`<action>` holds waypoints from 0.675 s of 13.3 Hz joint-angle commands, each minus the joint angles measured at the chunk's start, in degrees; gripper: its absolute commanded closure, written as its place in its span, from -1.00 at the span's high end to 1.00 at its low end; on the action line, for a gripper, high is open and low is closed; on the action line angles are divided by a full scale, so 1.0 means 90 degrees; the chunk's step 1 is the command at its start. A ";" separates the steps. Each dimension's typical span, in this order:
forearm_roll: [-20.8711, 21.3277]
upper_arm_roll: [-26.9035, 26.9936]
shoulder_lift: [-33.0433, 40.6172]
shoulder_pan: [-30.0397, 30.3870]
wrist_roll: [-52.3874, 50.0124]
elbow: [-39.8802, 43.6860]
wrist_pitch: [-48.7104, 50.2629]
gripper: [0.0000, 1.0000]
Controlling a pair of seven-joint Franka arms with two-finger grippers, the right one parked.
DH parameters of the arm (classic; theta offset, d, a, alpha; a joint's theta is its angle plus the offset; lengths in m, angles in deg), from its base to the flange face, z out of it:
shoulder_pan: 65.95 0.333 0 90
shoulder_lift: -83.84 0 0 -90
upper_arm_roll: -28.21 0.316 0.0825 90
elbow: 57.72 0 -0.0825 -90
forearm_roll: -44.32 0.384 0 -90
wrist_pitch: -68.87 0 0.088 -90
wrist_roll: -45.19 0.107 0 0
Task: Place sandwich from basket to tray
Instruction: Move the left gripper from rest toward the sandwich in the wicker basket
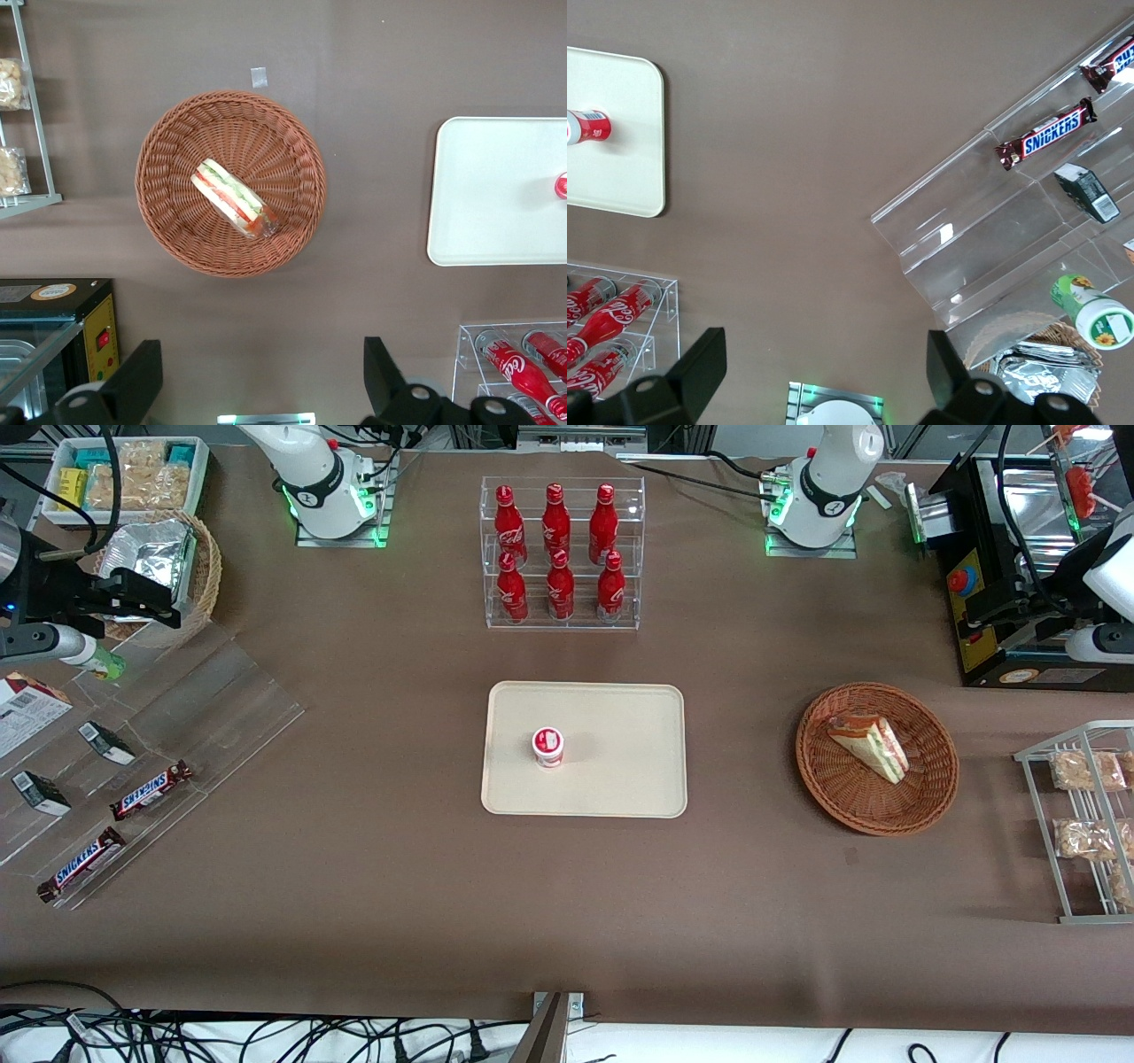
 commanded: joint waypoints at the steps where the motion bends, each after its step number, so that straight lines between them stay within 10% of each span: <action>1: 0.0120 0.0019 -0.0077 0.0026 0.0145 0.0135 0.0024 1.00; 9: 0.0618 0.0078 -0.0634 0.0300 -0.1668 -0.0428 -0.0842 1.00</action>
